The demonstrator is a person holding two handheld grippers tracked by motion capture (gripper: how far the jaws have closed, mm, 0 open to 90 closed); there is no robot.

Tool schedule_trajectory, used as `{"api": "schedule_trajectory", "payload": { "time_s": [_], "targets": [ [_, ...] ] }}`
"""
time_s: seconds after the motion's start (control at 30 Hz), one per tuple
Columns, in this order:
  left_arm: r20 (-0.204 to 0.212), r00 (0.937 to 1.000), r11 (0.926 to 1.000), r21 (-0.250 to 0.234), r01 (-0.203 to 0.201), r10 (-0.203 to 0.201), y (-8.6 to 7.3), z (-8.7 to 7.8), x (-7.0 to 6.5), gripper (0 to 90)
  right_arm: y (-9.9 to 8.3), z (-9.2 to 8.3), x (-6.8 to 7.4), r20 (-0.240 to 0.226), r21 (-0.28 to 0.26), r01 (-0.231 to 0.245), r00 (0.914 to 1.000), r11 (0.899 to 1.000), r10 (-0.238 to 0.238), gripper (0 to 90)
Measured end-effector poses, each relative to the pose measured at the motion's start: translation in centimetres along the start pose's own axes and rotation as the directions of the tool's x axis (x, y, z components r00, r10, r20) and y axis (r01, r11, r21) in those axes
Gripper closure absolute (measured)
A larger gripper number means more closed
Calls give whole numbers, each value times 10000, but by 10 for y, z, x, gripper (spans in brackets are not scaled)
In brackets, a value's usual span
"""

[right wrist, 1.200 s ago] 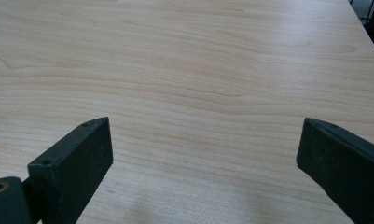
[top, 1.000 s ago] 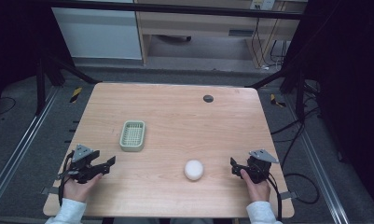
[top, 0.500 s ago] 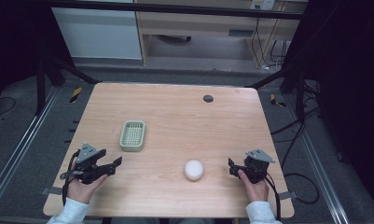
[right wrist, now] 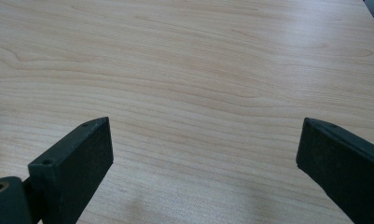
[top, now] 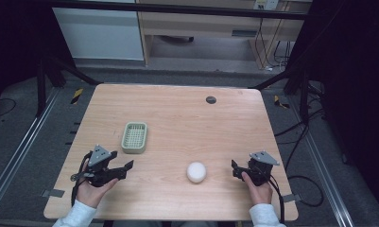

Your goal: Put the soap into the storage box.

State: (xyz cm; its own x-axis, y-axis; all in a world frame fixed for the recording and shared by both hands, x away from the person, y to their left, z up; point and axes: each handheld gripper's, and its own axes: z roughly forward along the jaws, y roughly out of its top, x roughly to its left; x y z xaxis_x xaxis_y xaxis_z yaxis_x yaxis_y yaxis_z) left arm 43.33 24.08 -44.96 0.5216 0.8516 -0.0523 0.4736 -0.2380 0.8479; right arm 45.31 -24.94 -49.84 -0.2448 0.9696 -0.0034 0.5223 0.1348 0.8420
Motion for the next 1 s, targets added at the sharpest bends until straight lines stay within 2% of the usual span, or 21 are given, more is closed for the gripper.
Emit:
{"api": "schedule_trajectory", "payload": {
  "time_s": [0.63,1.0],
  "targets": [
    [333,9971,9974,175,-695,689,25,9,-16,226,0,0,-1,12,37,9,10000,10000,-9,40],
    [778,9899,9922,274,-1212,1188,39,23,-36,222,0,0,-2,-16,103,-18,10000,9999,19,39]
  ]
}}
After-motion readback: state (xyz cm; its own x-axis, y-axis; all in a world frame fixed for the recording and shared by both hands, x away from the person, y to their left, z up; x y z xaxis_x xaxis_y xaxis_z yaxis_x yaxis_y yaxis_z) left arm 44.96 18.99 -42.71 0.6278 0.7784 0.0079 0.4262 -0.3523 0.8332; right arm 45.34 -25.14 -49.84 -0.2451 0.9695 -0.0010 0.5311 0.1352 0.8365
